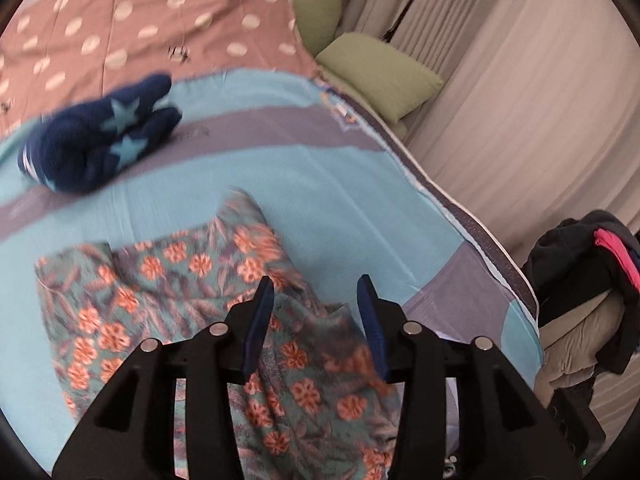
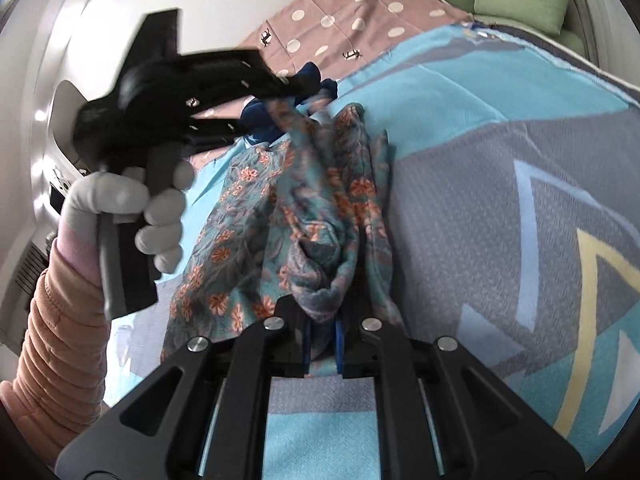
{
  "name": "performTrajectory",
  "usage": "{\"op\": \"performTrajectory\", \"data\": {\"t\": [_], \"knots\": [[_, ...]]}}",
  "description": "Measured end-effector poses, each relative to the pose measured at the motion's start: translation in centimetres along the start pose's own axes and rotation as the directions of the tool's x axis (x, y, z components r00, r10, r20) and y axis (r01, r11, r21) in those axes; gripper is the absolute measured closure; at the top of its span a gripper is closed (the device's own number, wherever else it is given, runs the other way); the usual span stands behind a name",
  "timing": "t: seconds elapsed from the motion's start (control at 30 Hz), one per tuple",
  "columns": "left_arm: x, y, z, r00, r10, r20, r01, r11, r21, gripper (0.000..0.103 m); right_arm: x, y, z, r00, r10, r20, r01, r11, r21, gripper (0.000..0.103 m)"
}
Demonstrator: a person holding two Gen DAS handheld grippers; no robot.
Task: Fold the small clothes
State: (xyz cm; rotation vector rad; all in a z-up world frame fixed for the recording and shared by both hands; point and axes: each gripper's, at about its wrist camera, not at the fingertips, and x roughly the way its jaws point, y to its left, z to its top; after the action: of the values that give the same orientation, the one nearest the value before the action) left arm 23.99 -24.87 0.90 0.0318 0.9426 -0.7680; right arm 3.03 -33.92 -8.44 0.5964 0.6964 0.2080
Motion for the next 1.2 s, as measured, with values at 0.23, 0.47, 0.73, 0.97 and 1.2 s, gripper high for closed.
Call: {"op": "performTrajectory", "data": {"t": [0.23, 0.47, 0.73, 0.97, 1.2], "knots": [[-5.6, -0.5, -5.0, 0.995, 0.067, 0.074, -0.075, 0.991, 0.108, 0.046, -0.5, -0.7, -0.3, 0.999, 0.050, -0.019, -0.049, 0.998, 0.042, 0.094], [-10.8, 1.5, -14.6, 0.991, 0.115, 0.070, -0.123, 0.986, 0.112, 0.045, -0.2, -1.5, 0.0, 0.995, 0.083, -0.049, -0.078, 0.993, 0.092, 0.094], [-11.4, 2.2, -22.4, 0.981, 0.193, 0.006, -0.192, 0.974, 0.116, 0.044, -0.2, -0.8, 0.5, 0.996, 0.059, -0.064, -0.053, 0.994, 0.093, 0.094], [-11.4, 3.4, -22.3, 0.947, 0.314, 0.073, -0.318, 0.947, 0.050, 0.047, -2.1, -0.6, 1.7, 0.993, 0.117, -0.030, -0.112, 0.986, 0.126, 0.094], [-11.6, 3.1, -23.8, 0.944, 0.325, 0.060, -0.328, 0.942, 0.063, 0.060, -1.3, -3.8, 0.1, 0.990, 0.106, -0.096, -0.082, 0.970, 0.229, 0.092]]}}
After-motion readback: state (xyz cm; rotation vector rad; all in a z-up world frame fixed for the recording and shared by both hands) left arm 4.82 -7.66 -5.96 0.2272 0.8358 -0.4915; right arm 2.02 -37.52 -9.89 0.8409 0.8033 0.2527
